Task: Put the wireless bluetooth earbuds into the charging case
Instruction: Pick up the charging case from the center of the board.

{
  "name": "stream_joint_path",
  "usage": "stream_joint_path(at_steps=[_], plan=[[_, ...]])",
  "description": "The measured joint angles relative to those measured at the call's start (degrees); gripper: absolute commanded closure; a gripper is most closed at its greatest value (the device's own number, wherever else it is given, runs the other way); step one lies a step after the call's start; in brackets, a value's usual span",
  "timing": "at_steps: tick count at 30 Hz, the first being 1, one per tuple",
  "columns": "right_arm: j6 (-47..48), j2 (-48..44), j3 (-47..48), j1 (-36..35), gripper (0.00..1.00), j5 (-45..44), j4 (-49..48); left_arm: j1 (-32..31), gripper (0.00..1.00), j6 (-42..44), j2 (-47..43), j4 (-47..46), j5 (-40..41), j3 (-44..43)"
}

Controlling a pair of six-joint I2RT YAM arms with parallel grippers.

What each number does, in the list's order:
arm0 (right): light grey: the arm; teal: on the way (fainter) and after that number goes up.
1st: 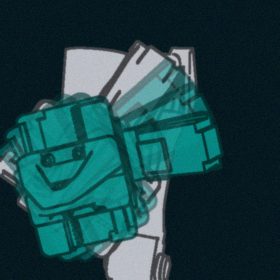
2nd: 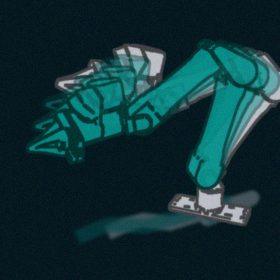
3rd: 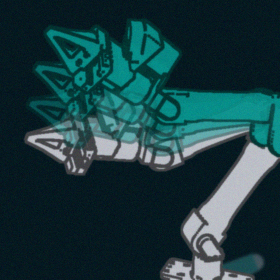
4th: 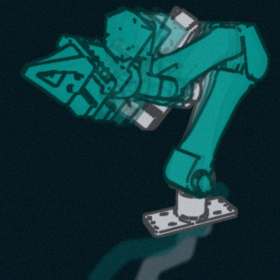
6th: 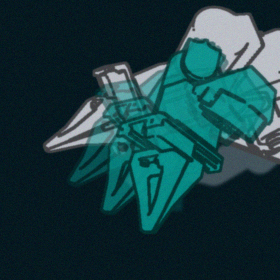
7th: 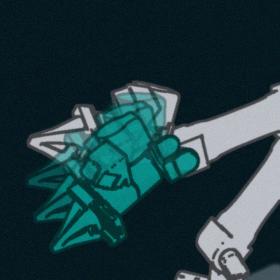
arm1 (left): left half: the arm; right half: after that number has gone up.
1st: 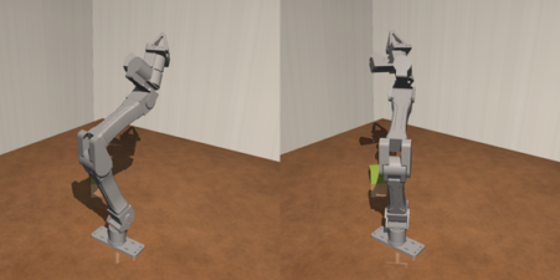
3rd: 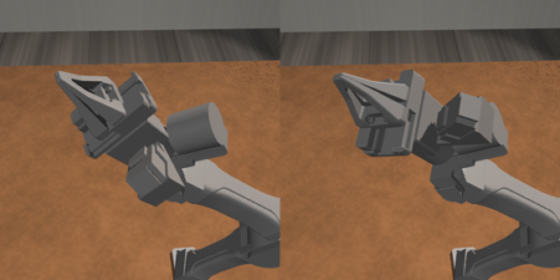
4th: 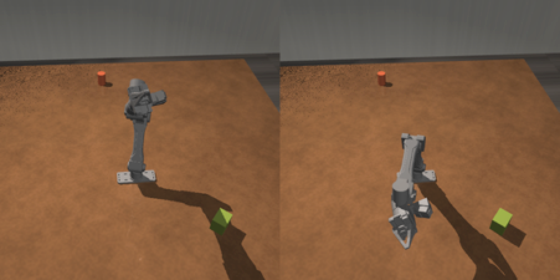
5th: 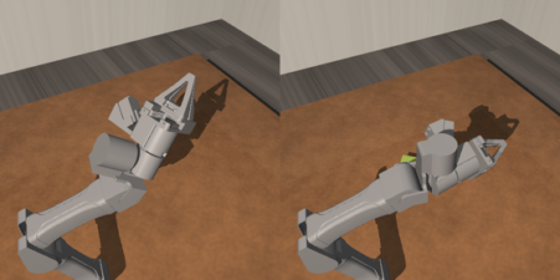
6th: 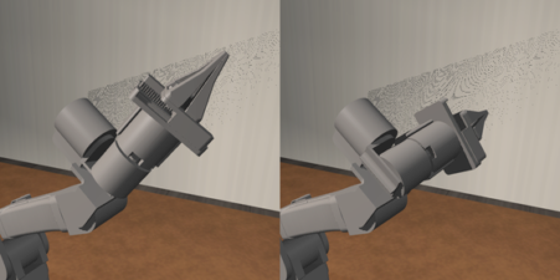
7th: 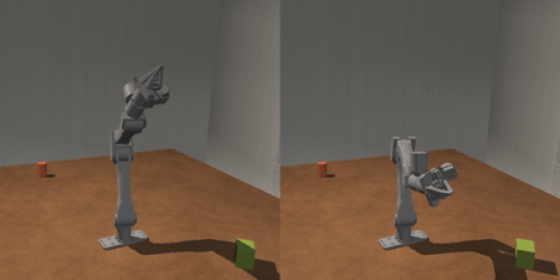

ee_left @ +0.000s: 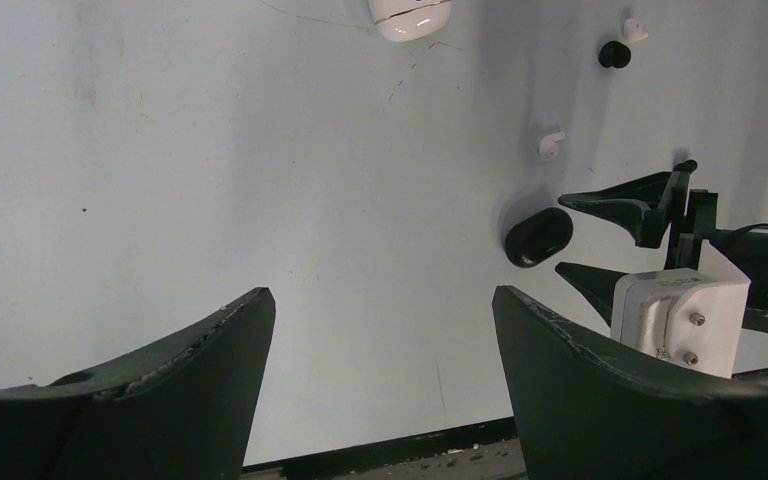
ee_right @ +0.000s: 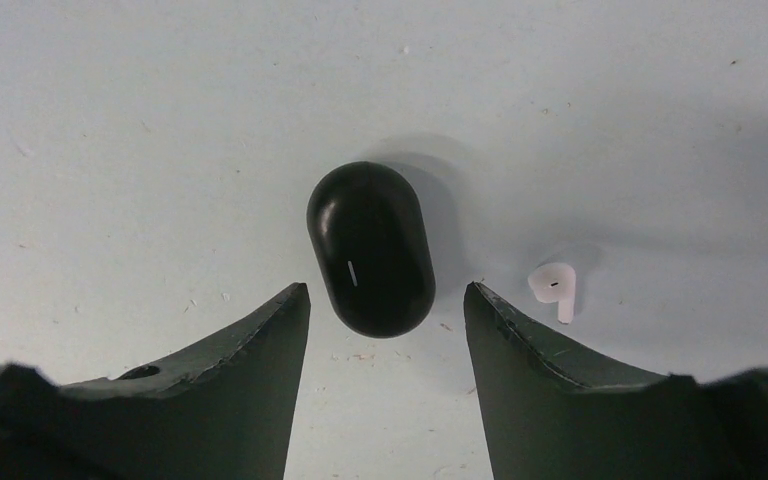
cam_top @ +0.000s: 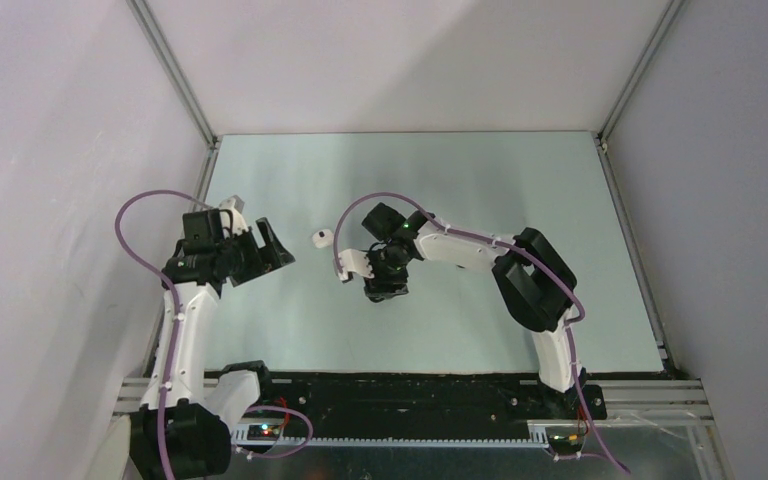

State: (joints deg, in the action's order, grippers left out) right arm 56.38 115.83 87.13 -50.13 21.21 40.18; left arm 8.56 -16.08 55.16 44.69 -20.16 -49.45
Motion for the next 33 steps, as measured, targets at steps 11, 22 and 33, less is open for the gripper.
stream_joint_path(at_steps=[11, 22, 33], plan=[[1.4, 1.1, 0.0, -0.2, 0.39, -0.2, 0.0, 0.0, 0.14, 0.0, 0.1, 0.0, 0.0, 0.0], [2.2, 2.8, 0.0, -0.5, 0.6, -0.7, 0.8, 0.0, 0.14, 0.0, 0.7, 0.0, 0.0, 0.0], [-4.7, -0.2, -0.1, 0.7, 0.67, -2.5, -0.2, -0.1, 0.14, -1.3, 3.8, -2.8, -5.6, -0.2]])
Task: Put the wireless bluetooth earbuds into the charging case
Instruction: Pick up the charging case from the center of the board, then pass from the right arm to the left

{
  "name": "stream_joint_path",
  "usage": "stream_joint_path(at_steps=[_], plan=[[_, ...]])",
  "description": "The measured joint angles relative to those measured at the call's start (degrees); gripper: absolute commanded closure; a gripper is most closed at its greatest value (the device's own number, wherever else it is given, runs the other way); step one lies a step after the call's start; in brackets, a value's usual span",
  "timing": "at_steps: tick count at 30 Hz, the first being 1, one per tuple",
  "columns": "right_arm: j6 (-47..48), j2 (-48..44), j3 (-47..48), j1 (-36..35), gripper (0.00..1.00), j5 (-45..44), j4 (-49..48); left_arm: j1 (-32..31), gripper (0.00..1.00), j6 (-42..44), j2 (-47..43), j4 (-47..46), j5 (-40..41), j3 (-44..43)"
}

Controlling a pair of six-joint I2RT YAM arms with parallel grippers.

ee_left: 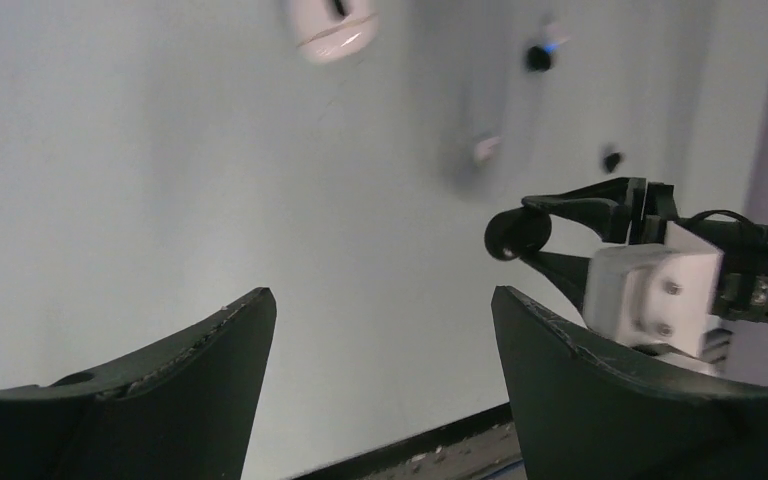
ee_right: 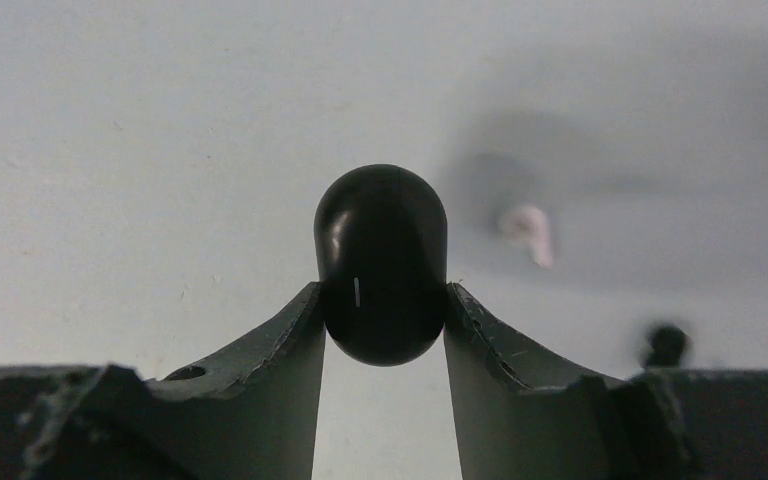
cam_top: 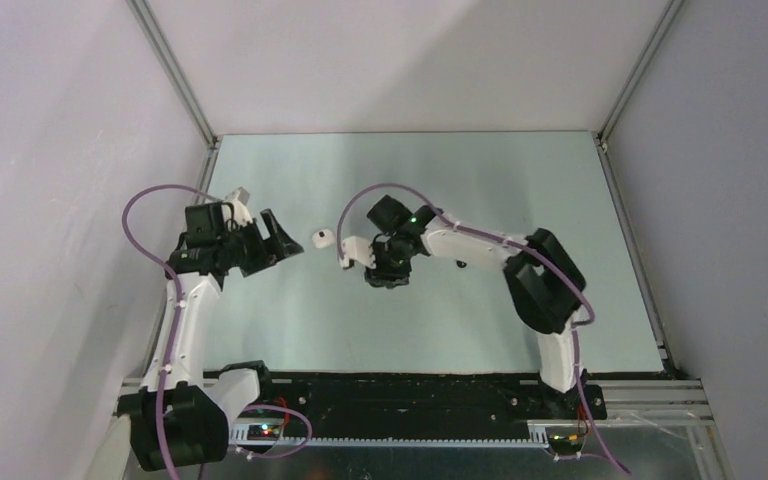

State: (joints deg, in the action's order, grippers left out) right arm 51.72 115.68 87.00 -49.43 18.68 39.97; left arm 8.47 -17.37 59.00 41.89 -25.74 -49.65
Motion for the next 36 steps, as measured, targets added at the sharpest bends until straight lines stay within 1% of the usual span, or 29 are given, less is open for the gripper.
stream_joint_path(at_steps=[4, 6, 8, 10, 12, 13, 15, 19, 22, 27, 30, 36], plan=[[-4.7, -8.7, 0.2, 2.4, 0.66, -0.4, -0.7, -1.6, 0.14, -1.8, -0.1, -9.3, -6.9, -0.8], [-7.1, -13.6, 1.5, 4.5, 0.67, -0.3, -1.1, -2.0, 0.15, -3.7, -0.1, -16.3, -11.0, -1.4], [-9.3, -17.4, 3.9, 6.9, 0.67, -0.2, -1.8, -1.8, 0.17, -6.5, 0.2, -25.3, -14.7, -1.7], [-10.9, -20.1, 5.9, 9.0, 0.67, -0.2, -3.1, -1.9, 0.19, -8.1, 1.8, -30.4, -17.6, -4.5], [-12.2, -21.9, 7.4, 10.9, 0.67, -0.2, -4.9, -3.1, 0.21, -7.4, 5.6, -32.3, -19.8, -10.7], [-12.6, -22.5, 7.8, 11.6, 0.67, -0.2, -5.9, -4.5, 0.22, -6.4, 7.8, -32.3, -20.8, -14.6], [-13.2, -23.0, 8.0, 12.2, 0.66, -0.3, -7.9, -7.5, 0.25, -5.0, 10.8, -33.1, -22.6, -19.2], [-13.3, -23.0, 8.0, 12.2, 0.66, -0.4, -9.6, -13.9, 0.32, -3.5, 14.0, -33.6, -26.6, -22.1], [-13.1, -23.0, 7.9, 11.7, 0.67, -1.4, -12.0, -17.4, 0.34, -0.8, 17.6, -29.9, -27.6, -24.9], [-12.1, -23.0, 7.3, 10.5, 0.66, -2.2, -16.1, -18.8, 0.37, 4.2, 24.7, -22.4, -27.0, -32.0], [-10.8, -23.0, 6.0, 9.9, 0.66, -2.3, -18.9, -18.8, 0.39, 6.3, 26.0, -20.0, -27.0, -32.7], [-9.1, -22.8, 4.9, 8.7, 0.65, -2.6, -21.1, -19.0, 0.44, 8.4, 27.9, -17.6, -28.6, -34.8]])
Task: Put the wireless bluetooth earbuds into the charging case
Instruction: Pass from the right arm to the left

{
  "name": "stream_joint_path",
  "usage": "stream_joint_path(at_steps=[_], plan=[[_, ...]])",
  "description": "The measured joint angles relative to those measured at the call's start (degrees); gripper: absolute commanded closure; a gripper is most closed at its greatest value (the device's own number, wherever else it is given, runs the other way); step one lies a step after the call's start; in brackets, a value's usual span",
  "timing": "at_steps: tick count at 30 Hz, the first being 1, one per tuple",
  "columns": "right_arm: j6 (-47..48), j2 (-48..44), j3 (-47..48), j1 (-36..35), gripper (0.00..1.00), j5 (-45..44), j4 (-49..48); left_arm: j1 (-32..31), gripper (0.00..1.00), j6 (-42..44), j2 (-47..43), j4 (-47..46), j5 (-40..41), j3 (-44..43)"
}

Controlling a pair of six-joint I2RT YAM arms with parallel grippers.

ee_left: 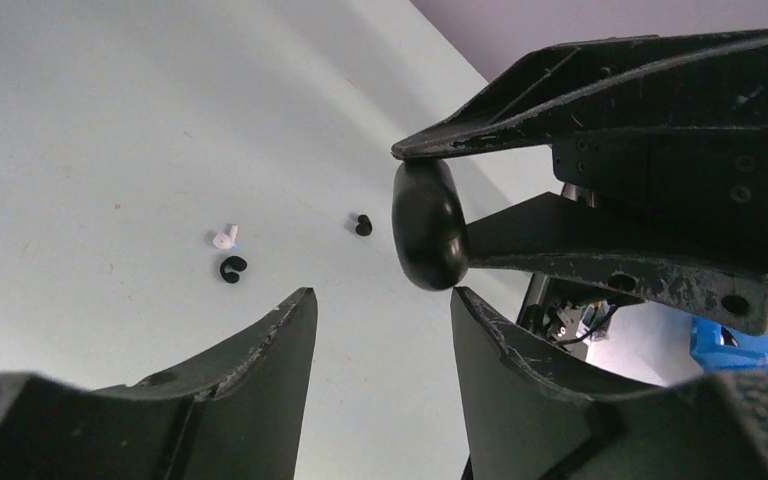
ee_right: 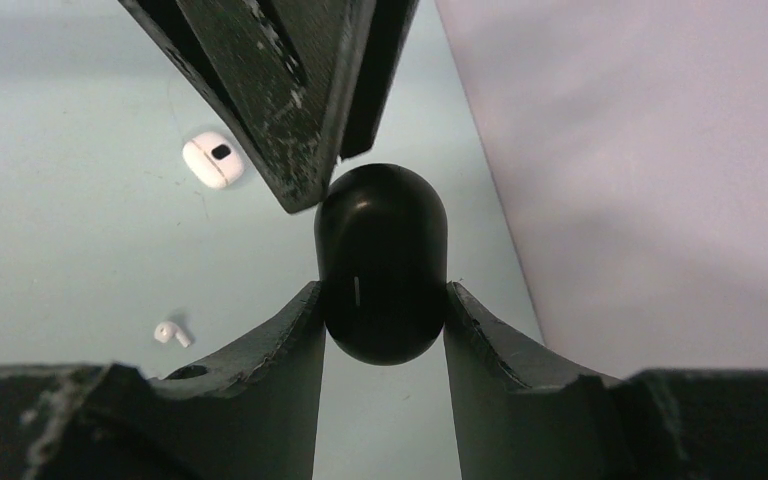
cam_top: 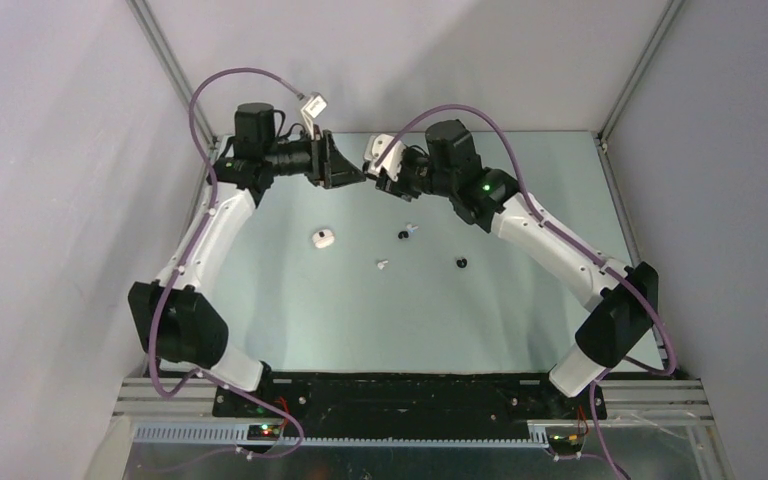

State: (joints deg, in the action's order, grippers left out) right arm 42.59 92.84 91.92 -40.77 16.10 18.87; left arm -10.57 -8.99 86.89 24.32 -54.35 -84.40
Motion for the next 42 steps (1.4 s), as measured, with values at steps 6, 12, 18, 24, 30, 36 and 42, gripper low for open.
stream_joint_path(at_steps=[6, 12, 18, 24, 30, 36, 42], plan=[[0.7, 0.3, 0.0, -0.3, 0.65, -0.5, -2.6, -0.4, 0.5, 1.2, 2.9, 2.3, -2.3, -3.8], [0.7, 0.6, 0.0, -0.6, 0.65, -0.6, -3.6, -1.0, 0.54, 1.7, 3.7, 3.3, -3.6, -4.2], [0.7, 0.6, -0.7, -1.3, 0.64, -0.6, -4.3, -1.8, 0.45, 2.2, 3.9, 3.3, -5.5, -4.2], [0.7, 0.6, -1.8, -1.8, 0.64, -0.9, -4.3, -1.8, 0.63, 1.9, 4.5, 3.2, -7.5, -4.3], [0.7, 0.5, -2.5, -1.9, 0.64, -1.7, -4.8, -1.8, 0.73, 1.4, 5.2, 2.8, -7.3, -4.3], [0.7, 0.1, -3.6, -1.9, 0.64, -1.9, -5.7, -2.2, 0.55, 1.0, 5.2, 2.7, -7.3, -4.3], [0.6, -0.2, -4.0, -2.1, 0.64, -2.2, -5.9, -2.4, 0.67, 0.9, 5.2, 2.8, -7.0, -4.3]])
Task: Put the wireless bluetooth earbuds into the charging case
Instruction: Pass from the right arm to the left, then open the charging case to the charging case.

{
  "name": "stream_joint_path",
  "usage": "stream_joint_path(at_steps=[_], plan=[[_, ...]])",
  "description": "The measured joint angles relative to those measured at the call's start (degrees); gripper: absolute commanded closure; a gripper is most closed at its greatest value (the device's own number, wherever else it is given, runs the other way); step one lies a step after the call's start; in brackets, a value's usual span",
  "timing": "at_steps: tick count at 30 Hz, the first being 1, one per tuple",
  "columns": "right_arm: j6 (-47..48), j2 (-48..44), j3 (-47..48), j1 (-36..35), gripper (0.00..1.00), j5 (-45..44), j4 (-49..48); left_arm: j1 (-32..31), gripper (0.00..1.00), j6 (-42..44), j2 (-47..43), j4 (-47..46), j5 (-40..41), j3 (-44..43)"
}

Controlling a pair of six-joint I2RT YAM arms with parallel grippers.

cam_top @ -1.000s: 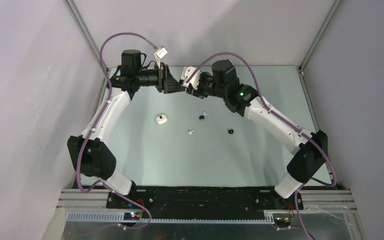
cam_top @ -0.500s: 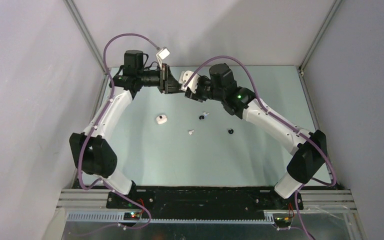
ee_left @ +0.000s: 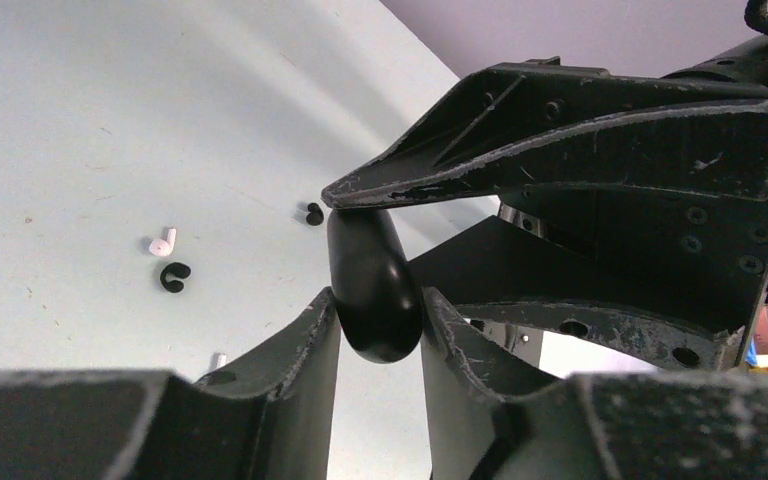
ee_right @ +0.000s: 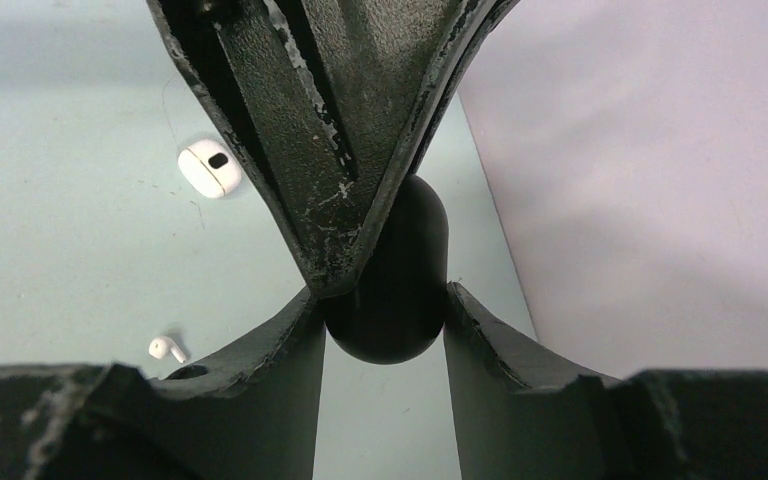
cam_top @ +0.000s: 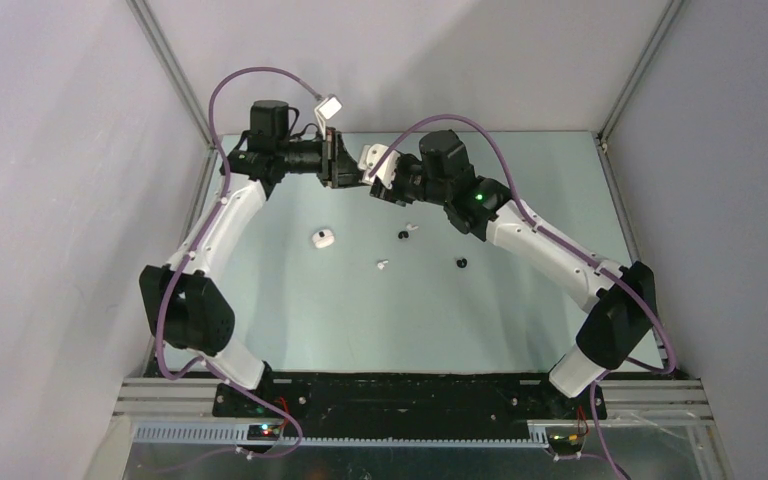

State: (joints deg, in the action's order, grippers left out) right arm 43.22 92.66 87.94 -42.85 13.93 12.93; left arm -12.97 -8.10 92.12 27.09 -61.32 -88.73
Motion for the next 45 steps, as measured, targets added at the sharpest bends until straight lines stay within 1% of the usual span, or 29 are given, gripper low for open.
stream_joint_path(at_steps=[3, 4, 7, 8, 9, 10, 11, 12, 13, 14, 16, 18, 19, 23, 25, 27, 30, 33, 38, 42, 45], plan=[[-0.1, -0.2, 0.0, -0.2, 0.64, -0.4, 0.0, 0.0, 0.72, -0.3, 0.0, -0.1, 0.3, 0.0], [-0.1, -0.2, 0.0, -0.2, 0.64, -0.7, 0.0, 0.0, 0.78, -0.5, 0.0, -0.2, 0.3, 0.0], [-0.1, -0.2, 0.0, -0.2, 0.62, -0.8, -0.1, 0.0, 0.89, -1.0, 0.0, -0.7, 0.4, 0.0], [-0.1, -0.2, 0.0, -0.2, 0.58, -0.9, -0.3, 0.0, 0.95, -1.2, 0.0, -0.9, 0.4, 0.0], [-0.1, -0.2, 0.0, -0.2, 0.53, -0.8, -0.3, 0.0, 0.97, -1.4, 0.0, -1.2, 0.4, 0.0], [-0.1, -0.2, 0.0, -0.1, 0.42, -0.8, -0.4, 0.0, 0.99, -1.5, 0.0, -1.5, 0.4, 0.0], [-0.2, -0.2, 0.0, 0.0, 0.34, -0.6, -0.5, 0.0, 1.0, -1.7, 0.0, -1.7, 0.4, 0.0], [-0.6, -0.2, 0.0, 0.1, 0.2, -0.1, -0.4, 0.0, 1.0, -1.9, 0.0, -1.8, 0.3, 0.0], [-1.3, -0.2, 0.0, 0.3, 0.15, 0.7, -0.2, 0.0, 1.0, -2.0, 0.0, -2.3, -0.2, 0.0], [-2.1, -0.2, 0.0, 0.4, 0.04, 1.5, 0.4, -0.1, 1.0, -2.0, 0.0, -2.8, -0.6, 0.0], [-4.2, -0.2, 0.6, 1.1, 0.01, 3.9, 3.7, -0.4, 1.0, -1.8, 0.0, -3.9, -1.8, 0.0], [-7.3, 0.2, 3.5, 2.3, 0.01, 7.2, 8.5, -0.7, 1.0, -1.5, -0.4, -6.2, -2.8, 1.4], [-9.2, 0.4, 5.4, 3.4, 0.01, 9.2, 10.5, -0.7, 1.0, -1.3, -1.3, -8.4, -3.3, 3.5], [-16.7, 0.5, 14.1, 9.9, 0.01, 16.4, 17.7, -0.7, 1.0, -0.4, -6.8, -17.7, -4.8, 14.4], [-18.6, 0.2, 17.7, 12.9, 0.01, 19.7, 20.9, -0.8, 1.0, 0.8, -10.1, -22.8, -5.3, 19.9], [-18.8, -0.9, 17.8, 13.9, 0.03, 22.3, 23.3, -0.8, 1.0, 2.7, -12.7, -26.3, -5.6, 23.3], [-18.4, -2.4, 15.1, 13.2, 0.06, 26.2, 26.3, -0.9, 1.0, 7.6, -16.9, -29.5, -6.1, 27.5], [-16.7, -2.6, 12.8, 11.6, 0.1, 29.1, 29.5, -1.7, 1.0, 14.9, -20.9, -28.5, -6.4, 29.8], [-12.7, -2.3, 11.1, 7.5, 0.13, 31.3, 33.1, -4.0, 1.0, 31.6, -26.2, -18.8, -6.4, 30.3], [-10.8, -2.3, 10.0, 4.2, 0.15, 31.5, 32.7, -5.3, 1.0, 40.2, -28.2, -12.4, -6.2, 31.1], [-10.8, -2.2, 9.2, 3.0, 0.16, 31.4, 31.7, -6.4, 1.0, 44.7, -28.7, -8.5, -5.4, 31.8]])
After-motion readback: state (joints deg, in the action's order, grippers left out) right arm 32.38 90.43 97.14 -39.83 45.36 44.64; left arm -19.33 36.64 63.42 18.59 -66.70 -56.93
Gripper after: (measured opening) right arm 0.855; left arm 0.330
